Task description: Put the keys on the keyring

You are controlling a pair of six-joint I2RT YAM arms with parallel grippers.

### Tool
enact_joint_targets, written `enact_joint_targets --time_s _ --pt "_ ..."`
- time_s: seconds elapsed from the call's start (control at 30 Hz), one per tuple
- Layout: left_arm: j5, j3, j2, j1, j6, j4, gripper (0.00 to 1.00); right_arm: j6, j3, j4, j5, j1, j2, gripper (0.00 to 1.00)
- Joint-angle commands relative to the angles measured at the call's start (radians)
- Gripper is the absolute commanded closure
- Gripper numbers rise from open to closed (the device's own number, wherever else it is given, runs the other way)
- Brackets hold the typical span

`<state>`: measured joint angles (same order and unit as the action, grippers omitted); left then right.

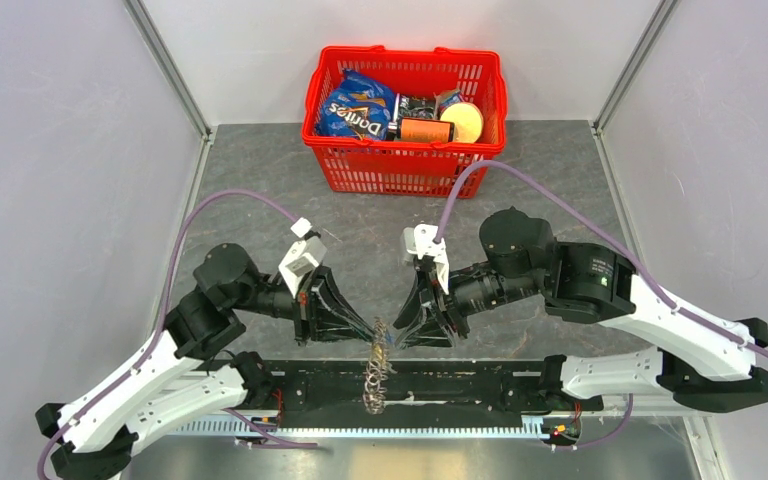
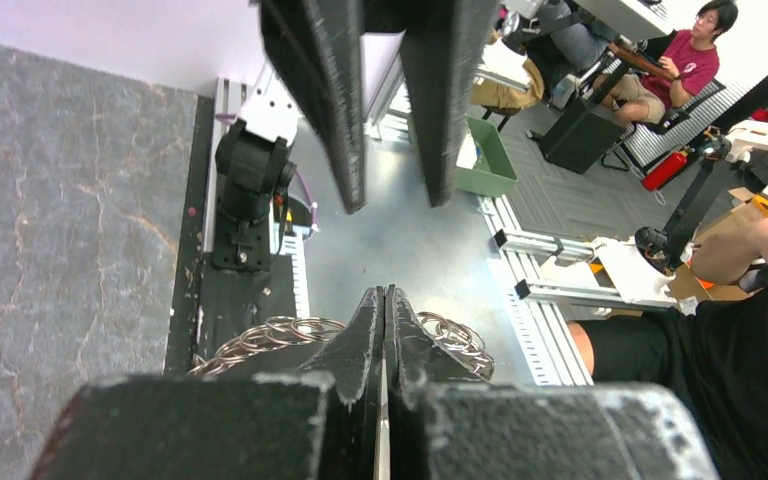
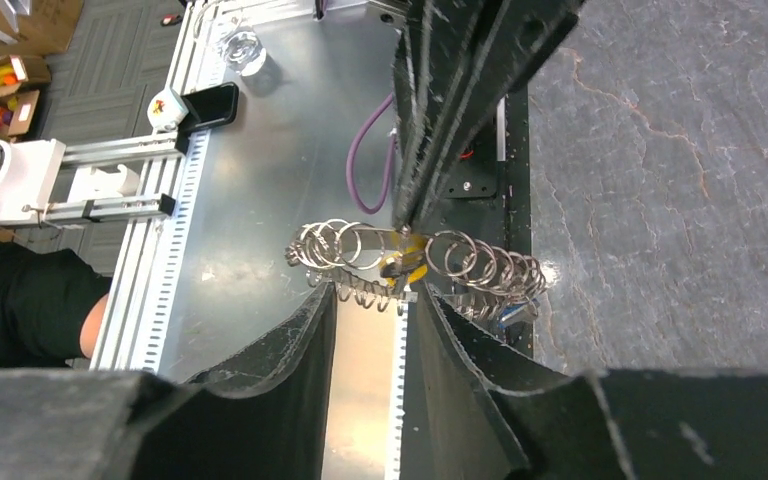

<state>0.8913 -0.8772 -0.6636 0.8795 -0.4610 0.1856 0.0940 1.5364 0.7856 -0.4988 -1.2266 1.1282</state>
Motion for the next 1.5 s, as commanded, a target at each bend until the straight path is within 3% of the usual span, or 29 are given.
enact_joint_targets --time_s 0.0,0.43,1.13,1.47 --pt "-0.026 0.008 0.040 0.005 -0.073 -0.174 0.98 0.054 -0.045 -0.114 0.043 0.001 -0.030 0.57" --pt "-0.114 0.047 0.075 0.005 -0.143 -0.337 0.98 0.145 -0.107 -0.276 0.055 -0.002 -0.057 0.60" --pt "-0.184 0.093 0.088 0.006 -0.214 -0.491 0.98 0.141 -0.102 -0.281 0.081 -0.008 -0.063 0.65" --pt "-0.186 0.099 0.085 0.005 -0.231 -0.519 0.98 0.138 -0.107 -0.295 0.087 -0.011 -0.063 0.83"
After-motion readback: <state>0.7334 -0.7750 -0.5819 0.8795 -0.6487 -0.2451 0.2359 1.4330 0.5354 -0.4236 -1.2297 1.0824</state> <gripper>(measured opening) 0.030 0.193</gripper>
